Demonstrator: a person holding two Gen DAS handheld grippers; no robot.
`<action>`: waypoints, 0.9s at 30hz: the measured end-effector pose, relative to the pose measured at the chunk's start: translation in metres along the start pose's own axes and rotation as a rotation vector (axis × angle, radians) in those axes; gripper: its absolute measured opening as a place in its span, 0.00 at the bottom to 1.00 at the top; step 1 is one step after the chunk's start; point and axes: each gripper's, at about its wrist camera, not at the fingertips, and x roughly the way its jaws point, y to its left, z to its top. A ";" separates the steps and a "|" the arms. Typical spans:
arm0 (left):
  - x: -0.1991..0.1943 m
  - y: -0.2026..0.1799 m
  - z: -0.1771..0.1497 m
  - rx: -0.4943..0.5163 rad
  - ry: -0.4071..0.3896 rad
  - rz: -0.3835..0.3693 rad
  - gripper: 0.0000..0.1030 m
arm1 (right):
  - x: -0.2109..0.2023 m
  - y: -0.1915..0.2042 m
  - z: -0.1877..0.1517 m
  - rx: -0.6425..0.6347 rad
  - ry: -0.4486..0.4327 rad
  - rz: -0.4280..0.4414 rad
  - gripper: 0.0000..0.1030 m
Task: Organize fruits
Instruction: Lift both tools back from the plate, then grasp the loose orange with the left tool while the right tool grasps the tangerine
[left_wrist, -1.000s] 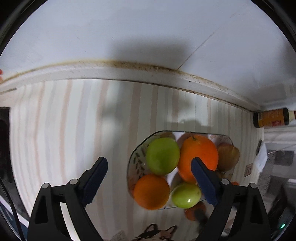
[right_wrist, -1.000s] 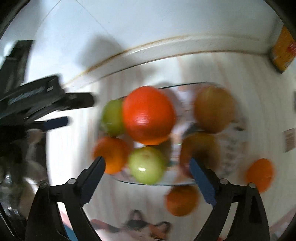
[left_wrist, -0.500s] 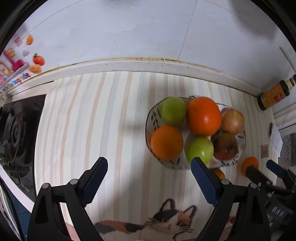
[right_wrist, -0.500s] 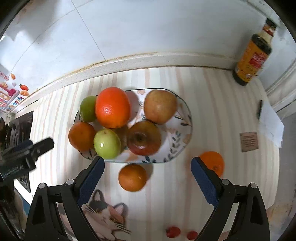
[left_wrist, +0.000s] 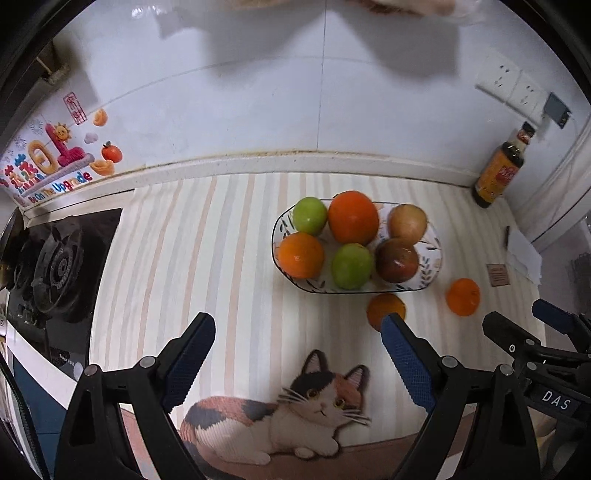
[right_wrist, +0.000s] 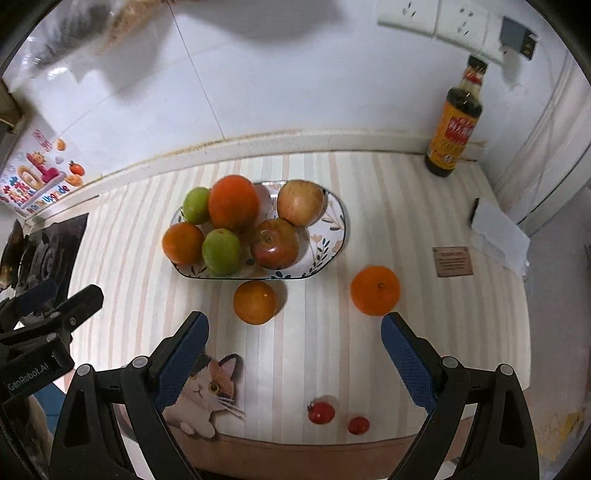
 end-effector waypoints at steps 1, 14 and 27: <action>-0.007 -0.001 -0.002 -0.001 -0.009 -0.006 0.89 | -0.011 0.000 -0.003 -0.005 -0.021 -0.009 0.94; -0.071 -0.011 -0.019 0.017 -0.100 -0.033 0.89 | -0.088 -0.008 -0.027 0.012 -0.133 -0.006 0.94; -0.065 -0.018 -0.018 -0.013 -0.081 -0.014 0.89 | -0.089 -0.017 -0.025 0.016 -0.116 0.070 0.94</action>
